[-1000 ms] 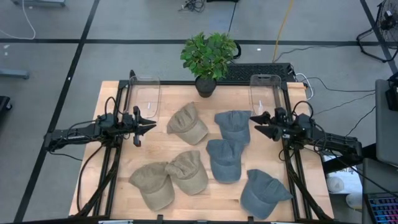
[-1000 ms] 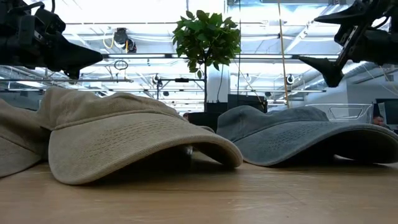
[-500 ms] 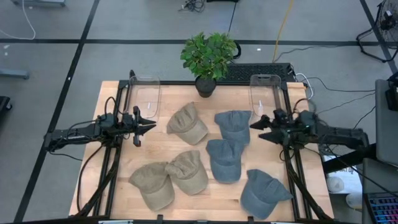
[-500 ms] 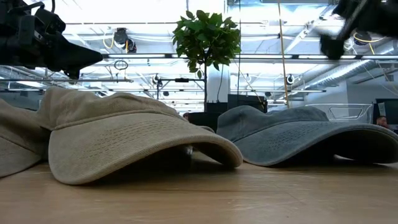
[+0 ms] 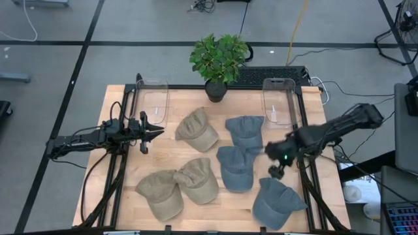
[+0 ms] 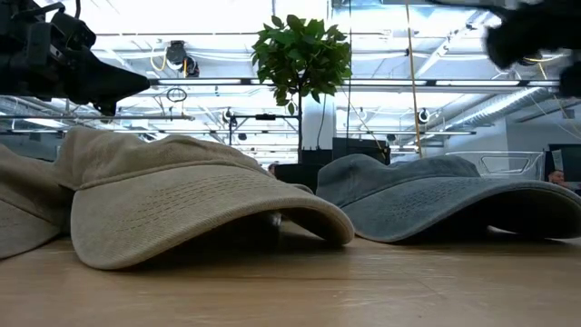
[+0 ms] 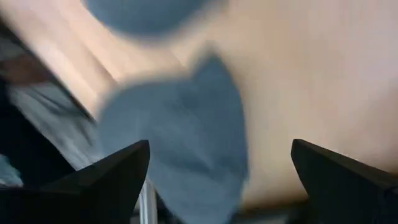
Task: Pick & Place hat
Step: Put the bottom blue cap into the right transparent bin
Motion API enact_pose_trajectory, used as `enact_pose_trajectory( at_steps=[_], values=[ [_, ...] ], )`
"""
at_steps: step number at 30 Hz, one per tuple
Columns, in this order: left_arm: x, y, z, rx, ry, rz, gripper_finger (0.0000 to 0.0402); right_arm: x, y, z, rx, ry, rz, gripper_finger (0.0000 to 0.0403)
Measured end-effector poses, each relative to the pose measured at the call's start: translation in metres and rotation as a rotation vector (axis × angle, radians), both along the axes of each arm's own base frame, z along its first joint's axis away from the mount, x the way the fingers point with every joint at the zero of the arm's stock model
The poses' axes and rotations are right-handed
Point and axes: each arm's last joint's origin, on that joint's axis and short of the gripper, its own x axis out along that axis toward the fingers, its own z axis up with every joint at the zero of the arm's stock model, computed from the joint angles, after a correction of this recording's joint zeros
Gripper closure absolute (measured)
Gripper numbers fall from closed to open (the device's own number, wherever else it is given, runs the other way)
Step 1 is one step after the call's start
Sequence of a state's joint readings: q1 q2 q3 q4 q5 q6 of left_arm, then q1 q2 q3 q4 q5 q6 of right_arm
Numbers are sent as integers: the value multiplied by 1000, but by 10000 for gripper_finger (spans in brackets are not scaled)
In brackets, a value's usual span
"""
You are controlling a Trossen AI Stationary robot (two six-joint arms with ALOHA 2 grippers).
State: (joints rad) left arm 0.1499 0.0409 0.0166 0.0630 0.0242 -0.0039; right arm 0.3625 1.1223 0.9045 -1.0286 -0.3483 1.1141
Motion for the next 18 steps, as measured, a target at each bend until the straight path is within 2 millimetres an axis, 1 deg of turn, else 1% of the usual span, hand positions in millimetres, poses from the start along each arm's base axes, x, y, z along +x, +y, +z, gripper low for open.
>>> enact_pose_trajectory(
  at_steps=[2,6,12,18],
  values=[
    [0,0,0,0,0,0,334,-2,12,-12,17,115,16,23],
    [0,0,0,0,0,0,334,-7,33,-17,25,163,29,23],
    [0,0,0,0,0,0,334,-20,55,-18,-70,137,-8,23],
    [0,0,0,0,0,0,334,-30,66,-19,-182,48,-25,23]
  ],
)
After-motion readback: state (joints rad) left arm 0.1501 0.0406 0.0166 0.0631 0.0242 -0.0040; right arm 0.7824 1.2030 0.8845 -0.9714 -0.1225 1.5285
